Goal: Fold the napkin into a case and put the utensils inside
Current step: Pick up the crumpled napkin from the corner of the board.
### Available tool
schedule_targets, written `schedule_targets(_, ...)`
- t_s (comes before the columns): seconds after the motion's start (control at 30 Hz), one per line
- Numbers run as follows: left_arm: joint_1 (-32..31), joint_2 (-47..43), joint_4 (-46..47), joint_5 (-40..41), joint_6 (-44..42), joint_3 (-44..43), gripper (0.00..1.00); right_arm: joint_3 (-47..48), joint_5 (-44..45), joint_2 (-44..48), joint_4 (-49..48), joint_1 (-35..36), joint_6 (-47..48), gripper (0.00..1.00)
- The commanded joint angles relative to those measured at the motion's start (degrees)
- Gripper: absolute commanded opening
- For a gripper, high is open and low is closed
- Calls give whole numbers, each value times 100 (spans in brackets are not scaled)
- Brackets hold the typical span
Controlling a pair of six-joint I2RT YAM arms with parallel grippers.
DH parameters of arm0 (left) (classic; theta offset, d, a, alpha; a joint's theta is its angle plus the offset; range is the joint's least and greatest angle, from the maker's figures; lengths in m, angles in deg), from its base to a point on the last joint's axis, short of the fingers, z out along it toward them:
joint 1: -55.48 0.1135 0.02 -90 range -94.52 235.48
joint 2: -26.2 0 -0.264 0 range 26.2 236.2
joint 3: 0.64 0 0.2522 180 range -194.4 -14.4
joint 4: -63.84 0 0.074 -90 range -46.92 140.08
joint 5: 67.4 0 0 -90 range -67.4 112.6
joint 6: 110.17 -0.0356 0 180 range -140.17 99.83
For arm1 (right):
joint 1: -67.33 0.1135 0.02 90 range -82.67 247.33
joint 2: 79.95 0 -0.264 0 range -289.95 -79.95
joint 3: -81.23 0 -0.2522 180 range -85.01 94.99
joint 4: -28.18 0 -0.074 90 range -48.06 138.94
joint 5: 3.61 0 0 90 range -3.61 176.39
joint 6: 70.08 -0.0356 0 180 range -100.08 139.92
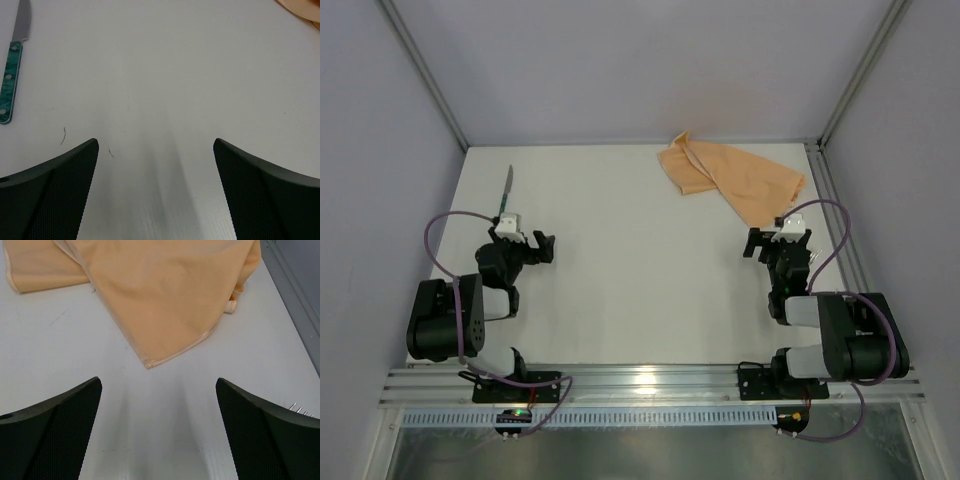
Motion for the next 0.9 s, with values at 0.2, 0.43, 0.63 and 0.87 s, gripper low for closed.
schedule_targets(0.2,-23,-12,212,115,-74,-134,99,3355,380,743,5152,-181,-1034,99)
schedule_targets(0.43,-59,-108,-33,133,-83,-152,87,5376,800,-724,7715,-172,-2273,86)
schedule_targets(0.63,-120,-346,-289,170,-75,-388,87,6028,1161,-1920,8446,-102,-2415,85)
schedule_targets(0.87,135,23,-6431,-1010,-496,-4017,73,6267,925,-2712,8543,-102,-2625,81)
